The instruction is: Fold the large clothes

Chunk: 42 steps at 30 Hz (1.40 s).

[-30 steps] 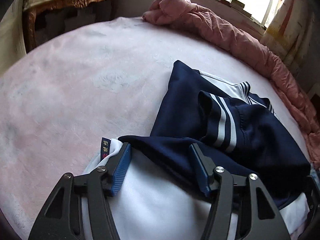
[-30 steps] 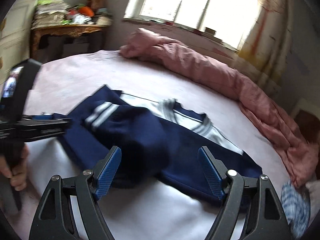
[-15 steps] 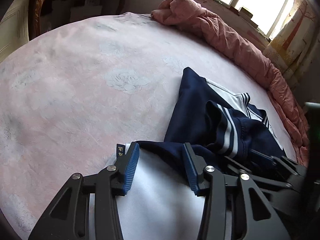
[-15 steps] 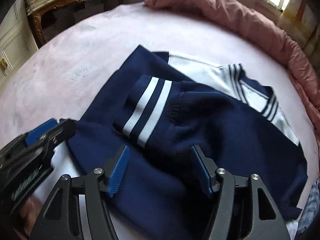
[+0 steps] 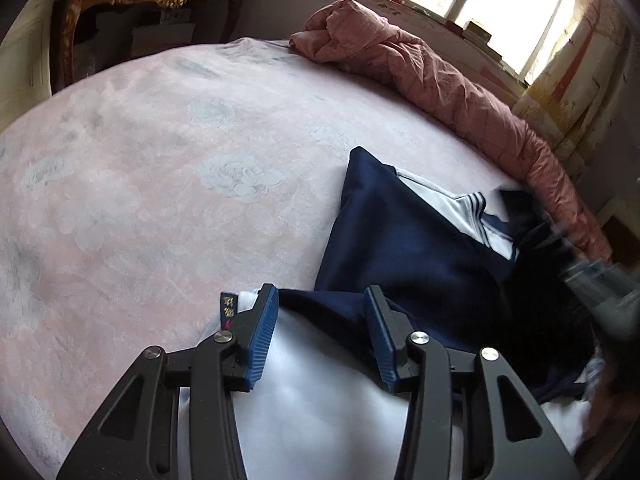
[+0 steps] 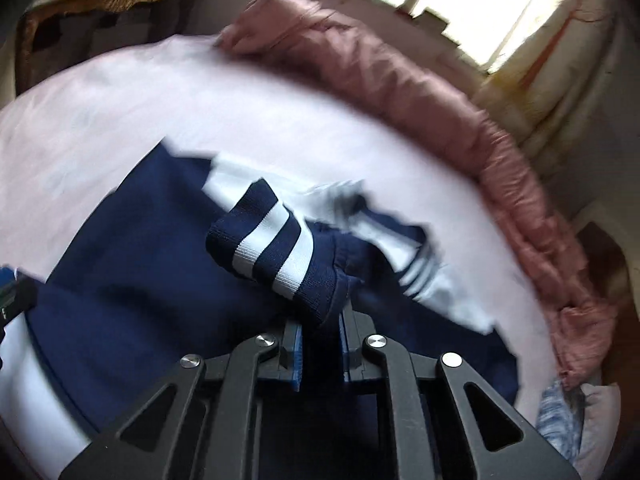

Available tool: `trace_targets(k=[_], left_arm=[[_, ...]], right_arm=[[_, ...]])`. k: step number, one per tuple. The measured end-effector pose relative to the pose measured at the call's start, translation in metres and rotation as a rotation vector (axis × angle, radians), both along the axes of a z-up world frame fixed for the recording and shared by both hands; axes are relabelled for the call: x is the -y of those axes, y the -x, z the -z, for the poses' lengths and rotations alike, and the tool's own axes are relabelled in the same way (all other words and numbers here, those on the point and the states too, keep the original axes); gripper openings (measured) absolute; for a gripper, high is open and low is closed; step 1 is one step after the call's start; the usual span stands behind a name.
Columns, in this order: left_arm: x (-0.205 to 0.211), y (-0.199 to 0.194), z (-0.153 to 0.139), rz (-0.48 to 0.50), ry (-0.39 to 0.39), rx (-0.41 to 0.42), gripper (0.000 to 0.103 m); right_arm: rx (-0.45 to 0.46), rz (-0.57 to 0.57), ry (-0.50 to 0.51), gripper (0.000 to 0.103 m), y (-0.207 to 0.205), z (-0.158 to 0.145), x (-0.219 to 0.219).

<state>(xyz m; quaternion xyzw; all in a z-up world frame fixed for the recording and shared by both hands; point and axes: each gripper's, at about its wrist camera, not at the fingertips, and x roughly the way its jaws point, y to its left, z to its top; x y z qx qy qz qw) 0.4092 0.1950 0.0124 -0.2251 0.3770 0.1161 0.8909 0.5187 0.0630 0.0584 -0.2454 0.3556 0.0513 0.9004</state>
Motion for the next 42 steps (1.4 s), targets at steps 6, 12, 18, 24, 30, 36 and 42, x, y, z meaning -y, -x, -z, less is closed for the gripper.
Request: trace_targets(k=[6,12,18,24,30,36,42], left_arm=[[0.013,0.0,-0.005,0.047,-0.028,0.026,0.043],[0.017,0.0,-0.008,0.062,-0.037,0.038,0.043],[0.023,-0.003,-0.005,0.065,-0.061,0.016,0.043],[0.037,-0.003,-0.006,0.085,-0.141,0.008,0.043],[0.034,-0.006,-0.003,0.107,-0.108,-0.008,0.047],[0.031,-0.005,-0.003,0.124,-0.051,0.015,0.048],[0.039,-0.006,-0.004,0.145,-0.085,0.02,0.049]], right_arm=[[0.161,0.102,-0.149,0.014,0.005,-0.083,0.075],[0.339,0.075,-0.224,0.014,0.035,-0.136,0.143],[0.234,0.251,-0.273,0.014,0.049,-0.068,0.208],[-0.17,0.443,-0.437,0.016,0.025,0.069,0.283],[-0.111,0.472,-0.465,0.056,0.03,0.035,0.308],[-0.143,0.442,-0.537,0.062,0.009,0.019,0.332],[-0.251,0.381,-0.312,0.072,-0.035,0.045,0.304]])
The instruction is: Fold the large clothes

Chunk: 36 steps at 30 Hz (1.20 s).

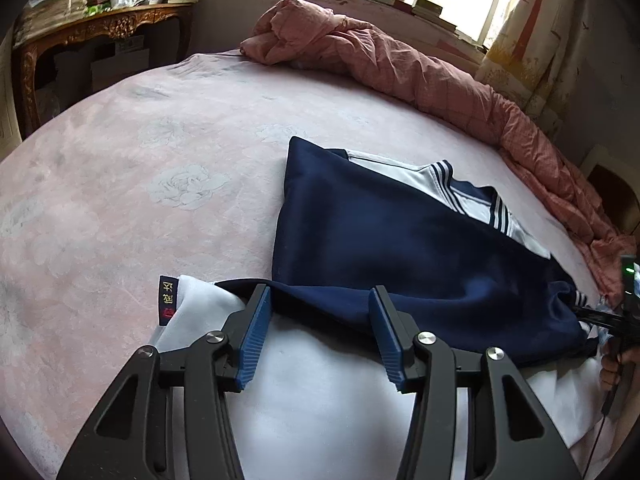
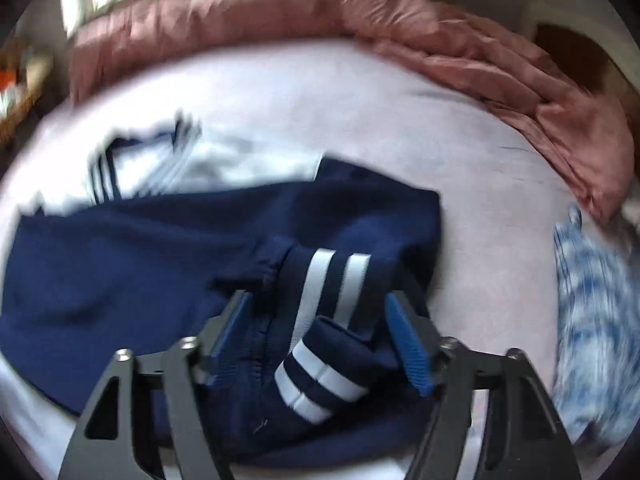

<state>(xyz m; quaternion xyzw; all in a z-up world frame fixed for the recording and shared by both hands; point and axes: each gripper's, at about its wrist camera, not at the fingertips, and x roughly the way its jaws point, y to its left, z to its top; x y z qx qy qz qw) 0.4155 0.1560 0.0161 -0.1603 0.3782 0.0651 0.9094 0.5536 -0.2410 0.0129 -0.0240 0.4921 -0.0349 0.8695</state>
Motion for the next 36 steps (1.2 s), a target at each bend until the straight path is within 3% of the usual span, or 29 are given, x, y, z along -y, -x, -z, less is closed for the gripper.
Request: trace_targets(k=[2,4,5,7,9,11,12,13,16,18,20,25,31,36], left_arm=[[0.003,-0.001,0.004,0.001,-0.025,-0.014,0.049],[0.006,-0.004,0.009,-0.005,-0.046,-0.03,0.049],[0.007,-0.005,0.01,-0.009,-0.055,-0.033,0.049],[0.011,-0.004,0.008,-0.015,-0.078,-0.027,0.049],[0.013,-0.003,0.005,-0.025,-0.104,-0.014,0.049],[0.015,-0.003,0.006,-0.027,-0.117,-0.01,0.049],[0.016,-0.003,0.007,-0.026,-0.118,-0.012,0.049],[0.016,-0.004,0.008,-0.026,-0.122,-0.016,0.049],[0.02,-0.008,0.013,-0.013,-0.142,-0.035,0.049],[0.024,-0.01,0.015,-0.013,-0.178,-0.043,0.05],[0.027,-0.01,0.015,-0.012,-0.199,-0.045,0.05],[0.024,-0.009,0.015,-0.016,-0.181,-0.045,0.05],[0.024,-0.008,0.014,-0.019,-0.175,-0.042,0.049],[0.024,-0.007,0.013,-0.021,-0.166,-0.039,0.049]], right_arm=[[-0.124,0.09,0.117,0.06,-0.015,0.021,-0.006],[-0.103,0.09,0.064,0.023,-0.019,0.013,-0.015],[-0.065,0.077,0.064,0.016,-0.02,0.003,-0.02],[0.156,0.022,0.126,0.015,-0.01,-0.047,-0.043],[0.433,-0.051,0.146,0.015,0.02,-0.107,-0.06],[0.656,-0.027,0.123,0.015,0.055,-0.146,-0.059],[0.655,0.0,0.147,0.015,0.053,-0.145,-0.055],[0.589,0.016,0.166,0.015,0.041,-0.134,-0.05],[0.275,0.092,0.236,0.015,-0.005,-0.053,-0.027],[0.192,0.095,0.204,0.017,-0.013,-0.018,-0.016],[0.165,0.121,0.126,0.019,-0.016,-0.005,-0.006],[0.163,0.151,0.012,0.045,-0.011,-0.015,0.013],[0.181,0.13,-0.013,0.053,0.004,-0.035,0.031],[0.092,0.093,-0.063,0.056,0.014,-0.029,0.043]])
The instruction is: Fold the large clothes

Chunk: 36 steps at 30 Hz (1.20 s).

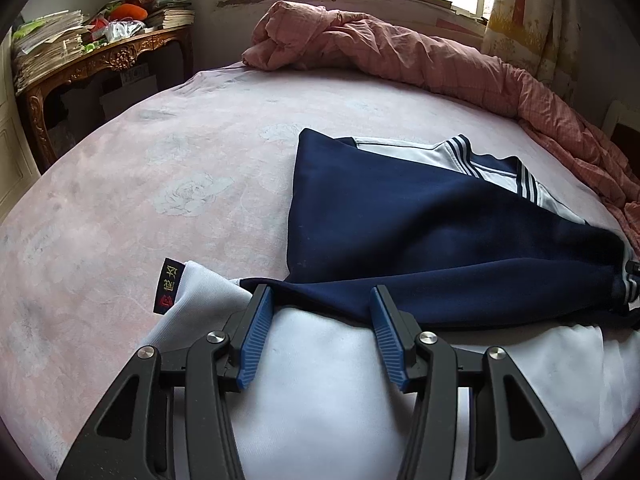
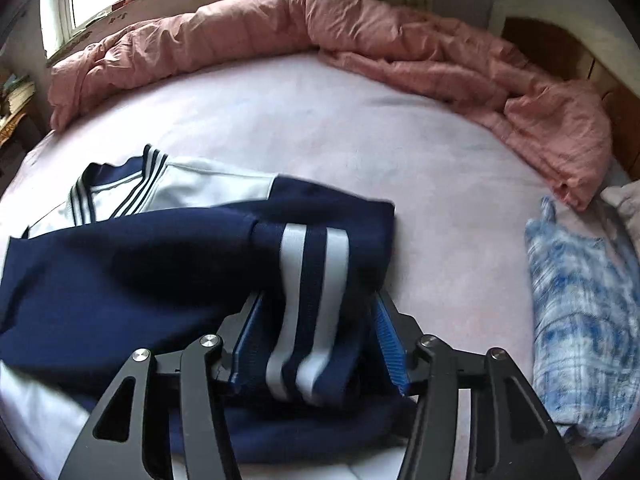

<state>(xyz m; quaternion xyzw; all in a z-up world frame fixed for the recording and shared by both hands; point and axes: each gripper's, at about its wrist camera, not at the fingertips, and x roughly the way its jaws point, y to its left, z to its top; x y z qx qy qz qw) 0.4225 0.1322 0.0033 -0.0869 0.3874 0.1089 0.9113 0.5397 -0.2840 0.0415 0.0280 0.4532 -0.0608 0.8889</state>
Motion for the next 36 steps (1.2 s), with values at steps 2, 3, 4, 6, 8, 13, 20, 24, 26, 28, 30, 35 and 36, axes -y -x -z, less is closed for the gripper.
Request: trace_targets(k=[2,3,4,6,8,13,20,24,26,28,30,35,36], left_arm=[[0.0,0.0,0.0,0.0,0.003,-0.001,0.049],[0.0,-0.001,0.0,0.0,0.002,-0.001,0.049],[0.0,-0.001,0.0,0.0,0.002,-0.001,0.049],[0.0,0.0,0.0,0.0,-0.002,-0.002,0.049],[0.001,0.0,0.0,0.0,-0.009,-0.003,0.049],[0.008,-0.001,0.001,0.001,-0.074,-0.026,0.053],[0.015,0.007,-0.012,0.016,-0.122,0.05,0.051],[0.021,0.026,-0.04,0.052,-0.098,0.164,0.052],[0.025,0.036,-0.053,0.086,-0.059,0.208,0.053],[0.031,0.046,-0.066,0.125,-0.041,0.261,0.056],[0.041,0.055,-0.076,0.144,-0.072,0.306,0.057],[0.069,0.078,-0.092,0.181,-0.144,0.42,0.069],[0.074,0.082,-0.095,0.183,-0.155,0.426,0.072]], right_arm=[[0.005,0.008,-0.027,0.056,0.006,0.0,0.006],[0.005,0.01,-0.058,0.056,0.008,-0.001,0.01],[0.004,0.009,-0.091,0.056,0.01,0.0,0.013],[-0.007,0.001,-0.128,0.056,0.013,0.003,0.014],[-0.015,0.01,-0.081,0.052,0.013,0.01,0.012],[-0.05,0.065,0.094,0.0,0.019,0.029,0.017],[0.05,0.132,-0.034,0.0,0.057,0.025,0.054],[0.184,0.069,-0.074,0.001,0.094,-0.011,0.031],[0.258,0.001,-0.104,0.001,0.115,-0.032,0.005],[0.297,-0.065,-0.093,0.009,0.128,-0.045,-0.023],[0.339,-0.144,-0.057,0.021,0.146,-0.054,-0.056],[0.382,-0.21,0.025,0.024,0.182,-0.065,-0.095],[0.388,-0.207,0.018,0.027,0.192,-0.066,-0.095]])
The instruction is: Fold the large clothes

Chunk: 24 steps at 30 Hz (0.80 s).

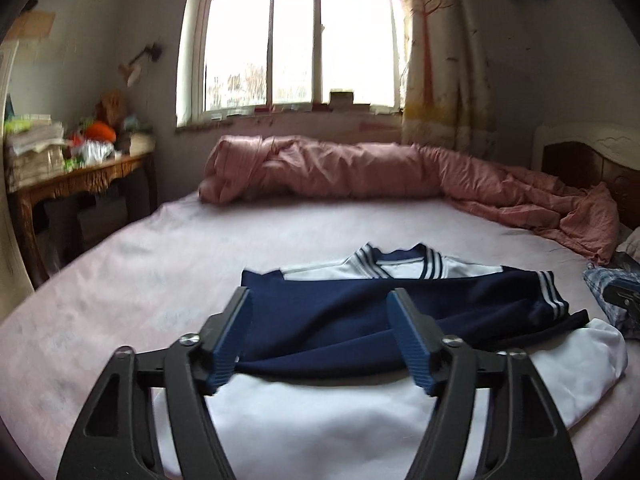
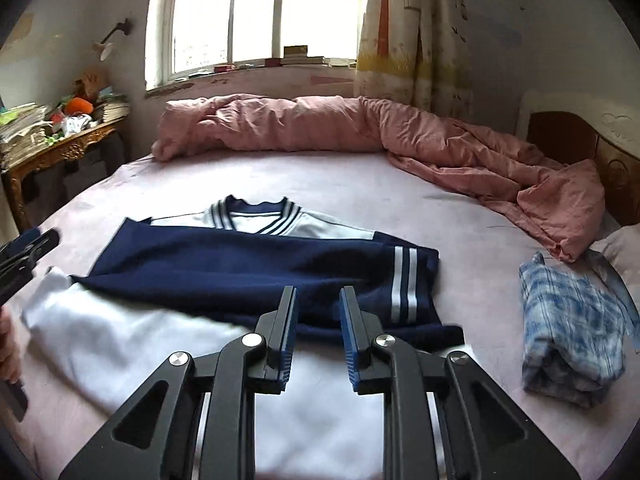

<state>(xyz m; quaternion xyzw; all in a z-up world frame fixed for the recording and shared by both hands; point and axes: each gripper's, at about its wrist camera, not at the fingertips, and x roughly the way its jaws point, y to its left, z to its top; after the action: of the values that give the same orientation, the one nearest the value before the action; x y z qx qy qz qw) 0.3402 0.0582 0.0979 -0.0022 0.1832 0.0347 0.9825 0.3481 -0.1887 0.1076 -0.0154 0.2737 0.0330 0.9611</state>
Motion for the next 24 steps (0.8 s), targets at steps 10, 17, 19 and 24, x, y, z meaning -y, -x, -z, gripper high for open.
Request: trace_targets(k=[10,17,19,24], left_arm=[[0.032,0.092,-0.034,0.061,-0.061,0.167,0.102],[0.033,0.129,-0.016,0.088,-0.156,0.13,0.103],[0.033,0.127,0.006,0.096,-0.161,0.079,0.103],[0.032,0.104,0.043,0.087,-0.167,-0.064,0.103]], right_arm=[[0.085,0.033,0.018,0.087,0.089,-0.004,0.007],[0.085,-0.012,0.042,0.103,0.108,0.002,-0.013],[0.079,-0.042,0.082,0.103,0.112,0.012,-0.022],[0.016,-0.057,0.103,0.103,0.107,0.043,-0.027]])
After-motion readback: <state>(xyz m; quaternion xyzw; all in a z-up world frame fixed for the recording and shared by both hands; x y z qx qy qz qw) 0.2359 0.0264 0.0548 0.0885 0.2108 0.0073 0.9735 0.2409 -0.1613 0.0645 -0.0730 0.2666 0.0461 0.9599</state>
